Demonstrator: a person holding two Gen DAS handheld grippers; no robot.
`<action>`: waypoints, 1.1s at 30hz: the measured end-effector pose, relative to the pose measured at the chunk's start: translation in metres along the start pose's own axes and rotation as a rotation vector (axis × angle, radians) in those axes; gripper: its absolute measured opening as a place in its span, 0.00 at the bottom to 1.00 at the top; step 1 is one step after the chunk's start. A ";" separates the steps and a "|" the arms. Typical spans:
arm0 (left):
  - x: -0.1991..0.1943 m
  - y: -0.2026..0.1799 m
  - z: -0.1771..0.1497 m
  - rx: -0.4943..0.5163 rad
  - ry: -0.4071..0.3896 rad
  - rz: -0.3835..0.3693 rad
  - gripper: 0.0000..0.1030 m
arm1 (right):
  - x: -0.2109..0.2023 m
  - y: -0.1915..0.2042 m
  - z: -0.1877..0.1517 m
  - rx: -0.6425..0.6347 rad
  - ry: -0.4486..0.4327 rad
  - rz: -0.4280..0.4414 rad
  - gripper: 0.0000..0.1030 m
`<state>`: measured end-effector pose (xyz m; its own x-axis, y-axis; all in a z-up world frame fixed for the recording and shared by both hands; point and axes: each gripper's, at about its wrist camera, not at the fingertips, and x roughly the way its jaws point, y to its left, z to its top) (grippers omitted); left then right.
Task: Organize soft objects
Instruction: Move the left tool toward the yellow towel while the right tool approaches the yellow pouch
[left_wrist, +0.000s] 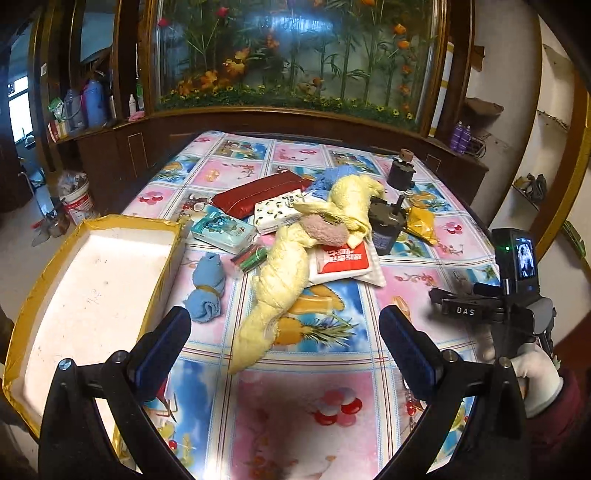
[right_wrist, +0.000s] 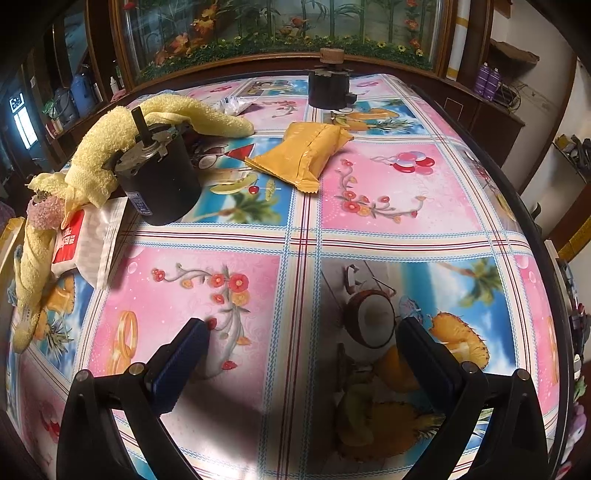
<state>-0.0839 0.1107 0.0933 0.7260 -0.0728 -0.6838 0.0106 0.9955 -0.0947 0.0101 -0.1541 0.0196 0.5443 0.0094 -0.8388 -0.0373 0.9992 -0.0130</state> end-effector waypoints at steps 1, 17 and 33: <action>0.004 0.001 0.002 -0.006 0.013 -0.002 0.99 | 0.000 0.000 0.001 0.003 -0.001 -0.002 1.00; 0.005 0.037 0.060 0.091 -0.034 0.310 1.00 | -0.024 0.000 0.011 0.018 -0.053 0.017 0.85; 0.001 0.051 0.086 0.102 -0.046 0.313 1.00 | -0.187 0.104 0.062 -0.166 -0.416 0.518 0.97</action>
<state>-0.0235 0.1662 0.1502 0.7351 0.2378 -0.6349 -0.1505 0.9703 0.1893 -0.0434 -0.0499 0.2089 0.6968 0.5318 -0.4812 -0.4898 0.8430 0.2224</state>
